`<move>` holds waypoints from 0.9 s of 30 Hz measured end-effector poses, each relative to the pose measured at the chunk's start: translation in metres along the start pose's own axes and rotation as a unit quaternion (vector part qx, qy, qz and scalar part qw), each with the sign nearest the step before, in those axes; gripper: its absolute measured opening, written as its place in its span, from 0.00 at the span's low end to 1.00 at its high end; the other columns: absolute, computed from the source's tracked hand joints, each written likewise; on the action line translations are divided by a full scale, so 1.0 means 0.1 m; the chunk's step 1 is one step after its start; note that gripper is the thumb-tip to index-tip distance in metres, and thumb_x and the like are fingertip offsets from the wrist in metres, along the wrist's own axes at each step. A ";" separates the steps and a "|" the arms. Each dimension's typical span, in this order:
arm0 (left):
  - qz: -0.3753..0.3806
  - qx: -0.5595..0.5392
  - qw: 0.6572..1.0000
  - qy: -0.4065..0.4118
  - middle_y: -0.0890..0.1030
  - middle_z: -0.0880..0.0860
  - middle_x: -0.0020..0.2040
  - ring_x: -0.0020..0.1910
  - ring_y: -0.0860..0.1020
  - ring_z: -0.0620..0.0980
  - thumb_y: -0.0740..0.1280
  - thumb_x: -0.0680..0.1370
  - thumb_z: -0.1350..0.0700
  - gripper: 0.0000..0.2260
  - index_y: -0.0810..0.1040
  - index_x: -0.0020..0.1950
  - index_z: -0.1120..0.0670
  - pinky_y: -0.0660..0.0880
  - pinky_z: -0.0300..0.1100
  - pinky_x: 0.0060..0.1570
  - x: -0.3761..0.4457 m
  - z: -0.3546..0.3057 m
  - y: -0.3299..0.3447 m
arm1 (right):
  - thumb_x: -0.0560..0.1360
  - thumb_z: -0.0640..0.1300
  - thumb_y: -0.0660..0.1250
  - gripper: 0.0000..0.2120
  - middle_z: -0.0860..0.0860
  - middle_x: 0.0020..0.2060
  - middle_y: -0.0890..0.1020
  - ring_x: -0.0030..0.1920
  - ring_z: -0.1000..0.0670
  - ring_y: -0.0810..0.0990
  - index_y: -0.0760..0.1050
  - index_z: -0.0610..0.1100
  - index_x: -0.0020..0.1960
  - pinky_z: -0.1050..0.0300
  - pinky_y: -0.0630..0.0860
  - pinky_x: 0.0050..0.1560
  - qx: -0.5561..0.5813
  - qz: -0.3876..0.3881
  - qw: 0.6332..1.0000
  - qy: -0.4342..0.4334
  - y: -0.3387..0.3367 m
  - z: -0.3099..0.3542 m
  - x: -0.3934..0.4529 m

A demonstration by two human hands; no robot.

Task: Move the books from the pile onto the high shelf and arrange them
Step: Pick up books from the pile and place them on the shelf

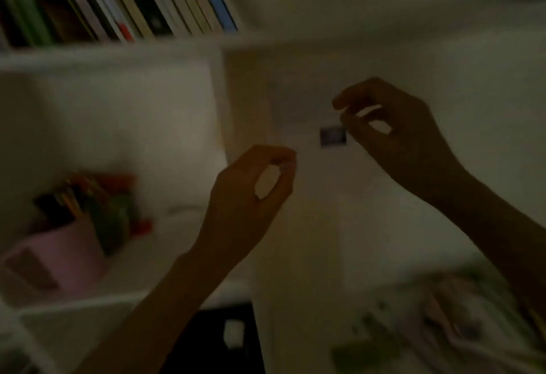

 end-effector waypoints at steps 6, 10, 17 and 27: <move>0.249 -0.123 0.929 -0.244 0.78 0.49 0.48 0.40 0.76 0.34 0.66 0.77 0.61 0.06 0.77 0.53 0.55 0.69 0.23 0.40 -1.36 0.80 1.50 | 0.75 0.36 0.65 0.08 0.47 0.49 0.80 0.44 0.50 0.77 0.76 0.44 0.53 0.68 0.71 0.40 -0.062 0.189 0.923 0.331 0.38 -1.63 -1.74; 0.341 -0.112 0.849 -0.388 0.77 0.52 0.49 0.43 0.74 0.46 0.65 0.77 0.61 0.07 0.77 0.55 0.57 0.67 0.24 0.35 -2.24 1.14 2.20 | 0.75 0.34 0.65 0.09 0.42 0.47 0.78 0.47 0.47 0.75 0.77 0.35 0.55 0.57 0.69 0.47 -0.058 0.197 0.831 0.517 0.46 -2.29 -2.85; 0.297 -0.119 0.638 -0.700 0.73 0.61 0.63 0.55 0.73 0.54 0.68 0.76 0.55 0.20 0.69 0.64 0.62 0.70 0.43 0.52 -3.35 1.28 2.96 | 0.77 0.30 0.60 0.07 0.44 0.39 0.73 0.38 0.49 0.76 0.74 0.34 0.53 0.66 0.72 0.35 0.010 0.258 0.690 0.676 0.69 -2.76 -4.16; 0.073 -0.199 0.540 -0.815 0.79 0.62 0.50 0.39 0.77 0.57 0.67 0.76 0.58 0.12 0.76 0.56 0.64 0.78 0.45 0.31 -3.50 0.93 3.45 | 0.77 0.44 0.65 0.12 0.43 0.48 0.81 0.44 0.46 0.81 0.76 0.38 0.57 0.52 0.80 0.46 0.198 0.200 0.608 0.742 0.93 -2.88 -4.40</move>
Point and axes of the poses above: each hand's wrist, its own x-axis towards the middle knuckle, its own y-axis out of the palm, z = x × y, the point moved 4 cm from there along x, towards the middle knuckle
